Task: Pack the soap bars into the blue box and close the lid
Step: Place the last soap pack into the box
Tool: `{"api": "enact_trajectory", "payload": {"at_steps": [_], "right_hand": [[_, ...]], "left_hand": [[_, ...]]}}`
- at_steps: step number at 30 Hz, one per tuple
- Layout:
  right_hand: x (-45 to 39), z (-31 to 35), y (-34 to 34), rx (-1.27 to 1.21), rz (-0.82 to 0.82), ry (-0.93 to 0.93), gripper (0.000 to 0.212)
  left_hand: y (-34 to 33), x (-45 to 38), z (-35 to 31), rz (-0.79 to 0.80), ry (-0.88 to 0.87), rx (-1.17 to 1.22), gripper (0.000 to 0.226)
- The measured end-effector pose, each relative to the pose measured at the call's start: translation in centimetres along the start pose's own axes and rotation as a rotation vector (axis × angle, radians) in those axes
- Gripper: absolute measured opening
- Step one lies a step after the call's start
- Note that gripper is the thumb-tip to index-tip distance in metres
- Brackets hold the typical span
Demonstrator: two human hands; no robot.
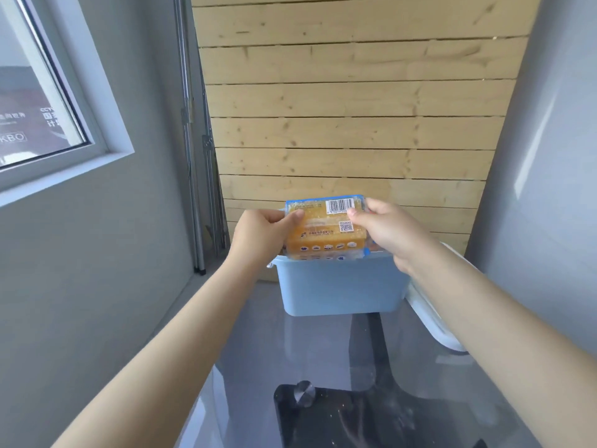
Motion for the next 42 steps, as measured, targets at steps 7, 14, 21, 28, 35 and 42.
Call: {"api": "enact_trajectory", "payload": {"at_steps": [7, 14, 21, 28, 35, 42], "right_hand": [[-6.3, -2.1, -1.7, 0.069, 0.073, -0.139, 0.035], [-8.9, -4.4, -1.6, 0.155, 0.140, -0.238, 0.034], [-9.2, -3.8, -1.6, 0.455, 0.188, -0.207, 0.016], [-8.9, -3.5, -1.0, 0.827, 0.062, -0.044, 0.036], [-9.3, -5.3, -1.0, 0.435, 0.174, -0.023, 0.038], [-8.8, -5.6, -0.8, 0.434, 0.177, 0.015, 0.035]], "left_hand": [[-1.0, -5.8, 1.8, 0.005, 0.053, -0.129, 0.042], [-1.1, -8.0, 2.6, 0.169, 0.079, -0.399, 0.045], [-1.8, -9.0, 1.8, 0.359, 0.144, -0.635, 0.036], [-2.3, -8.9, 2.4, 0.274, 0.038, -0.624, 0.022], [-3.7, -8.9, 3.2, 0.283, 0.011, -0.504, 0.018], [-4.6, -8.2, 2.5, 0.209, 0.049, -0.470, 0.042]]}}
Point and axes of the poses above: each hand's wrist, its own x-axis away from the middle knuckle, its own y-axis out of the back of the hand, z = x × y, the point moved 1 cm from there along -x, towards the middle knuckle
